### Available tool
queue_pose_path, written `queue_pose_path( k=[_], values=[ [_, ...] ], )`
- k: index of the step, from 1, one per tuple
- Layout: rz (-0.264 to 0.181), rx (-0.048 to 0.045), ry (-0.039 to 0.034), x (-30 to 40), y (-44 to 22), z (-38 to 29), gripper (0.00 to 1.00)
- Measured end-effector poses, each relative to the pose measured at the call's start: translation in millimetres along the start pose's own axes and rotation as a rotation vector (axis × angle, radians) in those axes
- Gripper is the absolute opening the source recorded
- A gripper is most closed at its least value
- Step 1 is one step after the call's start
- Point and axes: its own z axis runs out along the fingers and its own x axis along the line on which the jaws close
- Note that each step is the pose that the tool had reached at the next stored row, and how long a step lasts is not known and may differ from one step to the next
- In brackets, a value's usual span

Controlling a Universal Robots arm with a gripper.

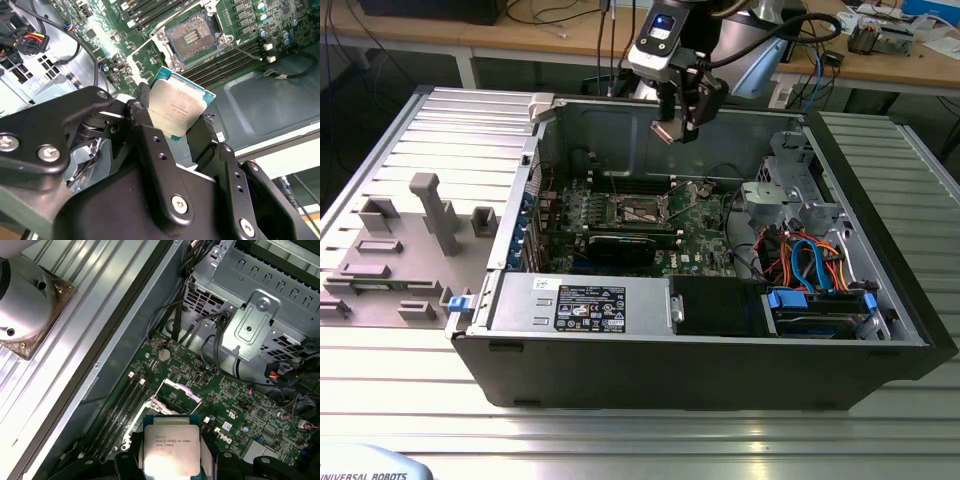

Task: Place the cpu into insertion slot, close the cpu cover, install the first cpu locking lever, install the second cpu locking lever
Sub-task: 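Place the cpu into insertion slot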

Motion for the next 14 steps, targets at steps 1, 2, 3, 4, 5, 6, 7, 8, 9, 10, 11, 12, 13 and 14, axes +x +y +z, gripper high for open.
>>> queue_pose_path(
  k=[1, 2, 3, 4, 5, 6, 7, 8, 9, 10, 11, 12, 13, 14],
  values=[
    [0.024, -0.0005, -0.0021, 0.0, 0.0, 0.0, 0.54],
    [0.028, -0.0005, -0.0024, 0.0, 0.0, 0.0, 0.54],
    [0.028, -0.0005, -0.0025, 0.0, 0.0, 0.0, 0.54],
    [0.028, -0.0006, -0.0025, 0.0, 0.0, 0.0, 0.54],
    [0.028, -0.0005, -0.0025, 0.0, 0.0, 0.0, 0.54],
    [0.028, -0.0005, -0.0025, 0.0, 0.0, 0.0, 0.54],
    [0.028, -0.0005, -0.0025, 0.0, 0.0, 0.0, 0.54],
    [0.028, -0.0005, -0.0025, 0.0, 0.0, 0.0, 0.54],
    [0.028, -0.0006, -0.0025, 0.0, 0.0, 0.0, 0.54],
    [0.028, -0.0005, -0.0025, 0.0, 0.0, 0.0, 0.54],
    [0.028, -0.0005, -0.0025, 0.0, 0.0, 0.0, 0.54],
    [0.028, -0.0005, -0.0025, 0.0, 0.0, 0.0, 0.54],
    [0.028, -0.0005, -0.0025, 0.0, 0.0, 0.0, 0.54],
    [0.028, -0.0005, -0.0024, 0.0, 0.0, 0.0, 0.54]
  ],
)
